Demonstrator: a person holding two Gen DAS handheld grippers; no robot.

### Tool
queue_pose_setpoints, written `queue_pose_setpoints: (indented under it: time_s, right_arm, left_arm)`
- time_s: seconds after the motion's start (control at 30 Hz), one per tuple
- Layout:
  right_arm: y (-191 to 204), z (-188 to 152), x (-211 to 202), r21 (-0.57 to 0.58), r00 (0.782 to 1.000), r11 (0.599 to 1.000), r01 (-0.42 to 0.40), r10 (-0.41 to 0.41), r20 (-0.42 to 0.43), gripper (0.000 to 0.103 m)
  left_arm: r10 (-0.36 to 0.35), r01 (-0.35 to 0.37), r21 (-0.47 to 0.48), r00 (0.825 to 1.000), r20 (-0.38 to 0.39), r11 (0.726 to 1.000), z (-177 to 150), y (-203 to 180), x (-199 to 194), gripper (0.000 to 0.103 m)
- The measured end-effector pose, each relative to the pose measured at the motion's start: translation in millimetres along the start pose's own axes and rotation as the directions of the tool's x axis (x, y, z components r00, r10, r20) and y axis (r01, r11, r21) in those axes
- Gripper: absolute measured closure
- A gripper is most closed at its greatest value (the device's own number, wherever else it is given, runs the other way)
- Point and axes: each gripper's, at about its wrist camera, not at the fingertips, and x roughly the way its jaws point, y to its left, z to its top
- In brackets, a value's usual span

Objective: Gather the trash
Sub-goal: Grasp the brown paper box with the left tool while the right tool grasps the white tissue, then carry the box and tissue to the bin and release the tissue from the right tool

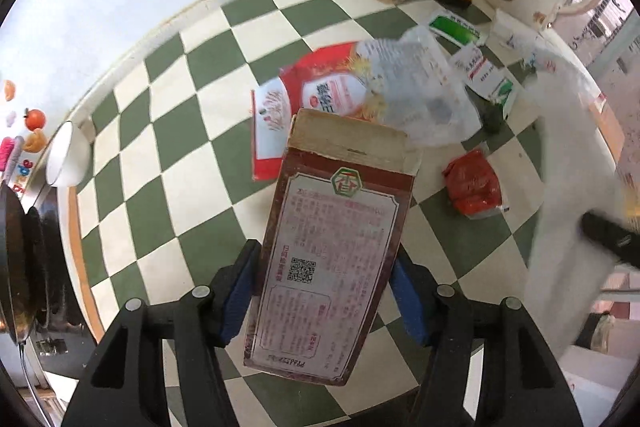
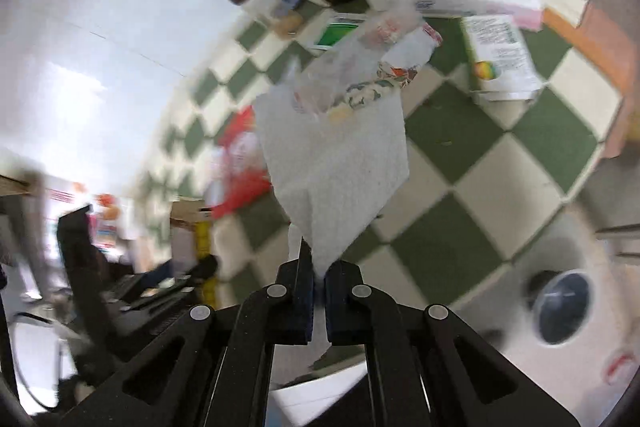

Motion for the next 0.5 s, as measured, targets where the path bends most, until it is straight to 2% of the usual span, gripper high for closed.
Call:
queue_pose_setpoints:
  time_s: [0.03, 0.07, 0.1, 0.13, 0.2, 0.27, 0.3, 0.4, 0.5]
  right_arm:
    - [1.4, 2.6, 10.5, -0.017, 0.999, 1.0, 0.027, -0.027, -0.04, 0.099]
    - [-5.4, 2.7, 15.9, -0.014, 0.993, 0.994, 0.104, -0.104, -0.049, 0.097]
    - [-10.9, 2.8, 20.1, -0.008, 0.988, 0.989, 0.147, -0.147, -0.055, 0.097]
    - [-20.2, 0.6, 24.2, 0.003, 0.984, 0.986, 0.164, -0.163, -0.075, 0.096]
    - [-31.2, -7.5, 22.0, 0.051, 0.988, 0.99, 0.129, -0.124, -0.092, 0.096]
    - [-36.6, -16.5, 19.0, 0.066, 0.99, 0.997, 0.029, -0.019, -0.139, 0.096]
    - [-36.5, -21.2, 20.6, 0.059, 0.986, 0.998, 0.001, 0.009, -0.168, 0.096]
    - [-30.6, -31.0, 28.6, 0.001, 0.974, 1.0, 0.011, -0.01, -0.225, 0.096]
    - [-26.3, -39.2, 39.1, -0.003, 0.956, 0.999, -0.041, 0.039, -0.291, 0.096]
  left_arm:
    - [0.009, -0.009, -0.006, 1.0, -0.001, 1.0, -0.4, -3.3, 1.9, 0.044]
    - [0.013, -0.013, -0.009, 1.0, -0.003, 1.0, -0.8, -4.0, 5.5, 0.044]
    - [0.02, -0.02, -0.01, 1.0, -0.007, 1.0, -4.1, -2.5, 6.5, 0.044]
    - [0.028, -0.028, -0.01, 1.0, -0.012, 1.0, -6.0, -5.2, 7.6, 0.044]
    - [0.028, -0.028, -0.016, 0.999, -0.02, 0.999, -9.4, -4.6, 13.9, 0.044]
    - [0.026, -0.027, -0.024, 0.999, -0.026, 0.999, -13.8, -4.7, 13.5, 0.044]
    - [0.026, -0.026, -0.026, 0.999, -0.028, 0.999, -14.9, -4.8, 13.5, 0.044]
    - [0.028, -0.028, -0.036, 0.999, -0.026, 0.999, -16.7, -2.4, 10.3, 0.044]
    - [0.03, -0.03, -0.047, 0.999, -0.016, 0.998, -15.1, 2.2, 5.5, 0.044]
